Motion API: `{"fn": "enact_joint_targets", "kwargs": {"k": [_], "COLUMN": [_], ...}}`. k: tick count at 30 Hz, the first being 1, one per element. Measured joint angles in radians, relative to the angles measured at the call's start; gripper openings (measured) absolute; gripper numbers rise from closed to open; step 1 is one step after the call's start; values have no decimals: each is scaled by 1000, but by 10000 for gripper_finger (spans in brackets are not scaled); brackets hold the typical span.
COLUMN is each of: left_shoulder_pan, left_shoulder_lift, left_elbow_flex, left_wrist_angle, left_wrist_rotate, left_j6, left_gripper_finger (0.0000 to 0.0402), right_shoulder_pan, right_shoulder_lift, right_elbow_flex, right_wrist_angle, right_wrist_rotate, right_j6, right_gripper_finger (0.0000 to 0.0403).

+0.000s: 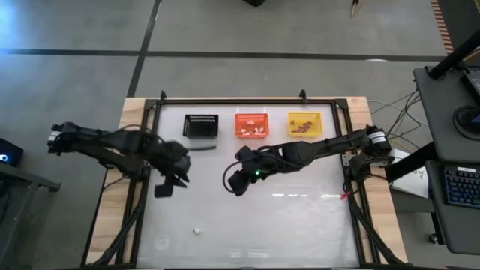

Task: Sort Halloween decoration
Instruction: Put the skeleton toy into the orange bin

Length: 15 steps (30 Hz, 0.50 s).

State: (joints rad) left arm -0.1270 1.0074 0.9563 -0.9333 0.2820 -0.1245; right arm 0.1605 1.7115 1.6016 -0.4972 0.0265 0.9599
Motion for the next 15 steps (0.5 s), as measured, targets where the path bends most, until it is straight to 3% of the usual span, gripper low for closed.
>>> {"fn": "enact_joint_targets", "kwargs": {"k": [3,8,15], "left_shoulder_pan": [-66,-157,-237], "left_shoulder_lift": [0,22,74], "left_elbow_flex": [-90,-214,-268], "left_wrist_angle": [104,324,373], "left_wrist_rotate": [-54,-56,-114], "left_j6": [-54,-142,-228], "left_gripper_finger": [87,87,87], "right_shoulder_pan": [8,12,12], "right_shoulder_lift": [0,0,0], "right_elbow_flex": [0,0,1], "right_wrist_angle": [1,1,0], "right_wrist_rotate": [1,2,2], "right_j6": [23,37,35], "right_gripper_finger": [118,118,118]}}
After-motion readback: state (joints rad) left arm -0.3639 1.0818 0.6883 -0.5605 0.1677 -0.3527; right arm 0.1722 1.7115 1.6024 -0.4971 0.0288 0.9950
